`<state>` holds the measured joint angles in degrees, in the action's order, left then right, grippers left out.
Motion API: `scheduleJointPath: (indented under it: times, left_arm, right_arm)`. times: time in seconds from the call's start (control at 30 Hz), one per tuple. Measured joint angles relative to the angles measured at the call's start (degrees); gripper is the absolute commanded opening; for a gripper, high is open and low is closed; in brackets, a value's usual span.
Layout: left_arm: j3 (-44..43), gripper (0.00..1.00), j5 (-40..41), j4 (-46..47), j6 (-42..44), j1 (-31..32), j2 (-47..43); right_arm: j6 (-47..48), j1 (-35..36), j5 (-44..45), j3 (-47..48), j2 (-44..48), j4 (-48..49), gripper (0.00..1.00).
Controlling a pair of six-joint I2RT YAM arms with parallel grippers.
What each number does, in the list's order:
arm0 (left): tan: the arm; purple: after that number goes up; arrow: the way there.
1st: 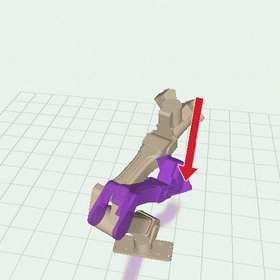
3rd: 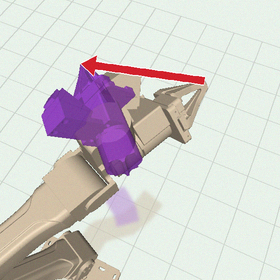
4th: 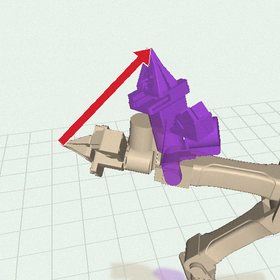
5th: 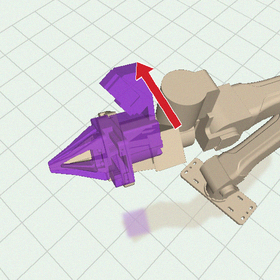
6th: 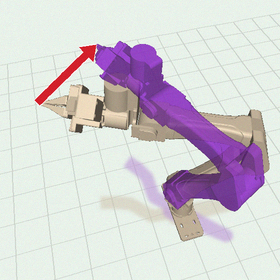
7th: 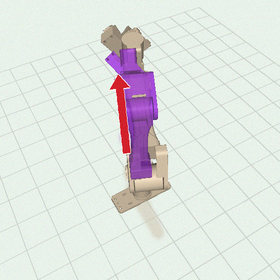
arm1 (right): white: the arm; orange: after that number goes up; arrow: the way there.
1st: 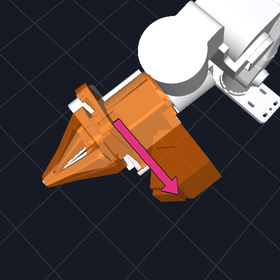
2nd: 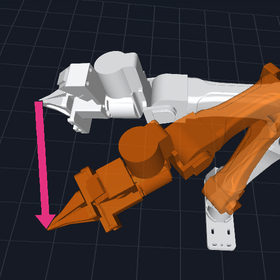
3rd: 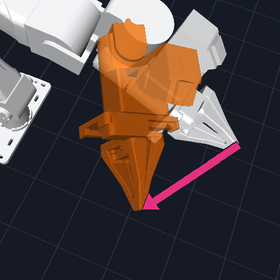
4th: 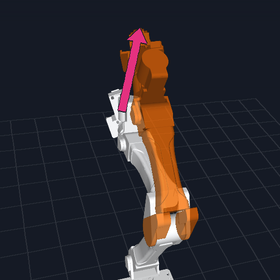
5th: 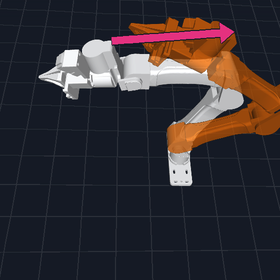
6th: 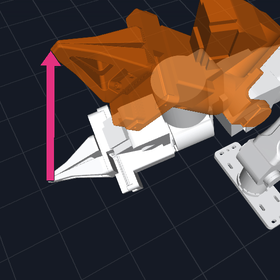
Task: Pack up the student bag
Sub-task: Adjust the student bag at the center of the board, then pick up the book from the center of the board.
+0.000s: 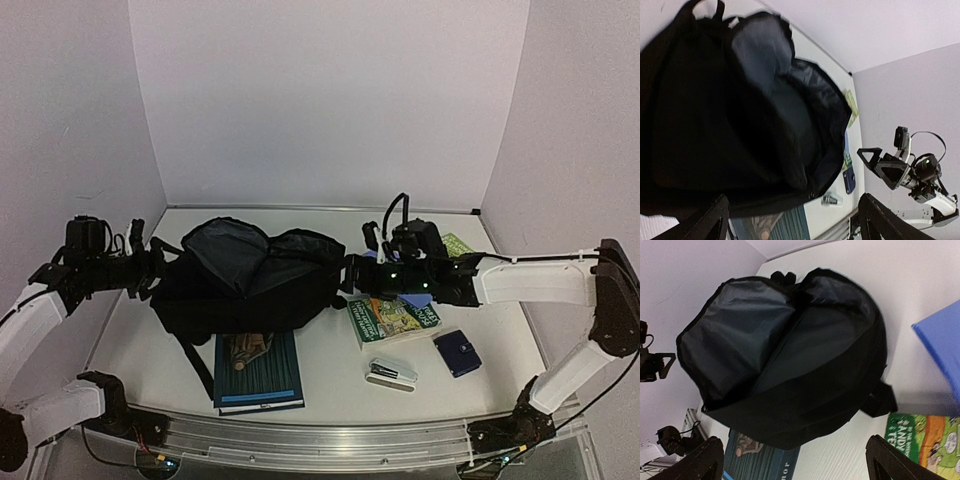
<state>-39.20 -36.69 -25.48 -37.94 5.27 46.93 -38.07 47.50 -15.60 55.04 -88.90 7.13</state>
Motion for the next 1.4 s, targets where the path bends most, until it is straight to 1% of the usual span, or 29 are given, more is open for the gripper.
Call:
scheduleJointPath:
  times: [0.07,0.17,0.33,0.43,0.57,0.7,0.8,1.0,1.07,1.13,1.3,1.4]
  left_arm:
    - [3.3,0.87,0.7,-1.7,-2.3,3.0,-2.7]
    - [7.9,0.86,1.5,-3.6,-5.9,5.2,-5.2]
    - [14.3,0.84,3.7,-5.4,-12.2,10.7,-7.9]
    - [16.5,0.83,5.3,-4.7,-15.4,15.6,-6.1]
    - [16.8,0.83,8.1,-1.7,-18.4,22.6,0.0]
    - [18.7,0.83,10.2,4.1,-21.4,27.6,4.9]
    - [20.0,0.8,10.9,6.7,-22.9,29.4,7.0]
    - [20.3,0.75,10.2,11.2,-24.2,30.3,9.5]
    - [20.3,0.8,9.7,12.3,-24.3,30.9,10.5]
    - [20.5,0.83,8.9,13.5,-24.5,31.5,11.0]
    - [20.9,0.84,6.8,14.5,-24.5,32.2,11.2]
    - [20.9,0.8,6.2,14.0,-24.1,32.6,10.2]
  right_arm:
    - [-1.4,2.7,-0.7,-1.8,0.1,0.5,0.98]
    - [-3.7,6.9,-1.5,-3.4,-0.3,1.2,0.98]
    - [-8.1,12.0,-3.4,-5.4,-3.2,5.8,0.97]
    - [-10.9,13.0,-4.5,-6.7,-6.5,9.7,0.96]
    - [-13.5,14.0,-4.8,-7.2,-10.8,12.4,0.94]
    - [-16.1,14.9,-5.0,-7.8,-14.3,16.4,0.93]
    - [-18.0,15.3,-5.8,-8.7,-16.7,19.9,0.91]
    - [-21.0,15.9,-7.5,-8.8,-20.7,26.7,0.86]
    - [-21.9,15.9,-7.9,-8.8,-21.7,28.8,0.86]
    - [-22.7,15.9,-8.1,-8.8,-22.3,30.3,0.86]
    - [-24.6,16.1,-8.2,-8.8,-23.6,33.3,0.85]
    - [-25.5,16.2,-8.1,-8.9,-24.2,34.7,0.84]
